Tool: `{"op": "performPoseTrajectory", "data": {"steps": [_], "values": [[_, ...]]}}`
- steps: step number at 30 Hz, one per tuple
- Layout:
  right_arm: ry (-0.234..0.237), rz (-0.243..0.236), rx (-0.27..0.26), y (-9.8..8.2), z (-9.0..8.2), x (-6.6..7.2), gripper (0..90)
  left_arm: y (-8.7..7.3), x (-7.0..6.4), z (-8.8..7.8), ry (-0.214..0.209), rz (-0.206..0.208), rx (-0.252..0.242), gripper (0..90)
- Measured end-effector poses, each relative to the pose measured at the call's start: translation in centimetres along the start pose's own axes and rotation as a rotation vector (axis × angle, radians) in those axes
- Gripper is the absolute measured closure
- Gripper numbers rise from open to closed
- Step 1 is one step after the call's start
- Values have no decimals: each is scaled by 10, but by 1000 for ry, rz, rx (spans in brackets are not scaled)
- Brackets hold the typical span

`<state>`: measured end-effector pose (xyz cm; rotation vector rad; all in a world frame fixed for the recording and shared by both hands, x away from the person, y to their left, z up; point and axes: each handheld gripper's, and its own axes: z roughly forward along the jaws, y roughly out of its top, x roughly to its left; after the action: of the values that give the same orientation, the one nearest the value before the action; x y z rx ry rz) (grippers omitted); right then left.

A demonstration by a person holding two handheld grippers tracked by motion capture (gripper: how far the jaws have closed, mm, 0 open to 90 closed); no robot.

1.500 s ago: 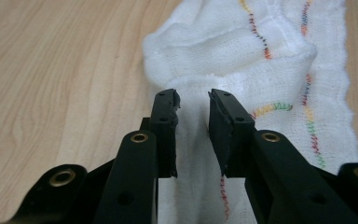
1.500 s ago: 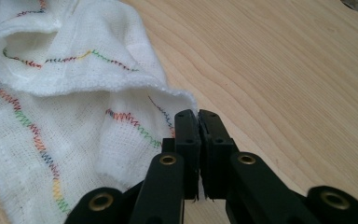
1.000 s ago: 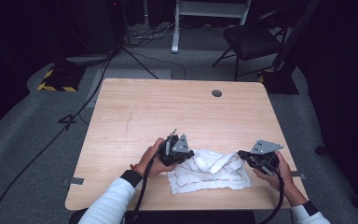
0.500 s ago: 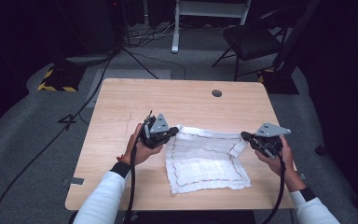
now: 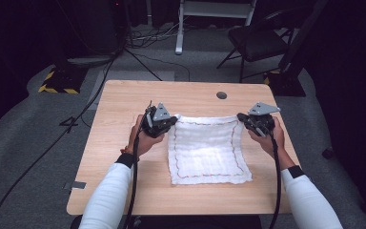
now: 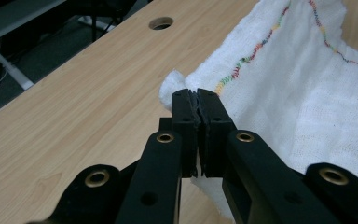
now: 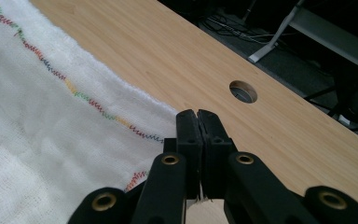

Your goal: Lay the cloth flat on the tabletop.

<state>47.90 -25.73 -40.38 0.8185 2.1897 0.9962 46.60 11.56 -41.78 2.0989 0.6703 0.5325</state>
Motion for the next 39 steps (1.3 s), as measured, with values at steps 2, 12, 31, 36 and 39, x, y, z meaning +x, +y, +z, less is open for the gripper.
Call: {"op": "performPoseTrajectory", "data": {"steps": [2,12,31,36,39], "values": [[-8,8,7,3,8,-3,881,1,7,5,23,-12,9,867],[-108,30,74,15,53,-11,721,-3,28,40,130,-87,86,812],[148,21,198,-71,-5,23,414,-51,-64,9,-151,-4,223,230],[183,2,227,-91,-22,38,388,-64,-76,8,-150,18,280,233],[184,-14,244,-98,-26,45,373,-70,-77,7,-147,13,301,244]]}}
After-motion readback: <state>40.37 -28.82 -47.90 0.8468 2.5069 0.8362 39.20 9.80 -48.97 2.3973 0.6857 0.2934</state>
